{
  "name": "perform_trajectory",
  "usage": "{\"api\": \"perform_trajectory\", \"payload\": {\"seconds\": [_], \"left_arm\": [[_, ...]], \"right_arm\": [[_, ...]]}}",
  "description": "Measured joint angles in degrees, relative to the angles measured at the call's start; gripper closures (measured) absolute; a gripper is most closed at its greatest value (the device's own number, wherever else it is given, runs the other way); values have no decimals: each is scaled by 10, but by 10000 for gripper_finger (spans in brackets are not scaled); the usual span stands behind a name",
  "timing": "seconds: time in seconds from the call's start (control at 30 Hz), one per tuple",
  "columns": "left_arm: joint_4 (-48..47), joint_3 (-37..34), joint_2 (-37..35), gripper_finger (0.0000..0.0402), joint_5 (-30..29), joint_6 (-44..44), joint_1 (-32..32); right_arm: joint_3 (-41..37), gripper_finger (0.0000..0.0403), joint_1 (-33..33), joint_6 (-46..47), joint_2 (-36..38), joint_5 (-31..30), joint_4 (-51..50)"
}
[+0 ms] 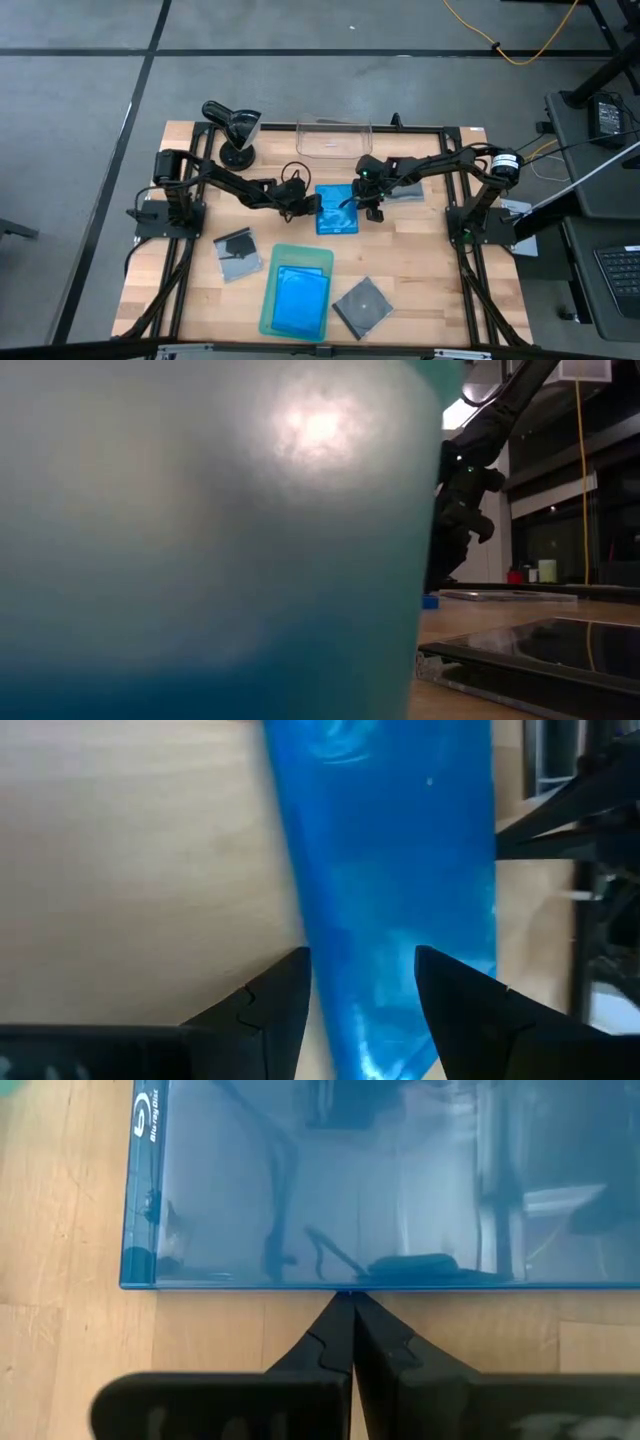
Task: Pick & place jewel cases by type
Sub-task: Put the blue cd case into the green bin
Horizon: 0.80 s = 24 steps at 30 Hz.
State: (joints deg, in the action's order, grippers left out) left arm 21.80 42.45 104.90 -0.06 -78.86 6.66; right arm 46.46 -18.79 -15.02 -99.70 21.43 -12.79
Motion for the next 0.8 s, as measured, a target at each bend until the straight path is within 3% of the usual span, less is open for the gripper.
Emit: {"api": "perform_trajectory", "payload": {"seconds": [0.3,0.8], "left_arm": [[28,2,22,226,12,-10,6],[-15,57,24,226,-15,99,6]], "right_arm": [[-1,397,0,-1,0,-1,3],[-3,397,-1,-5,1,-2,-13]]}}
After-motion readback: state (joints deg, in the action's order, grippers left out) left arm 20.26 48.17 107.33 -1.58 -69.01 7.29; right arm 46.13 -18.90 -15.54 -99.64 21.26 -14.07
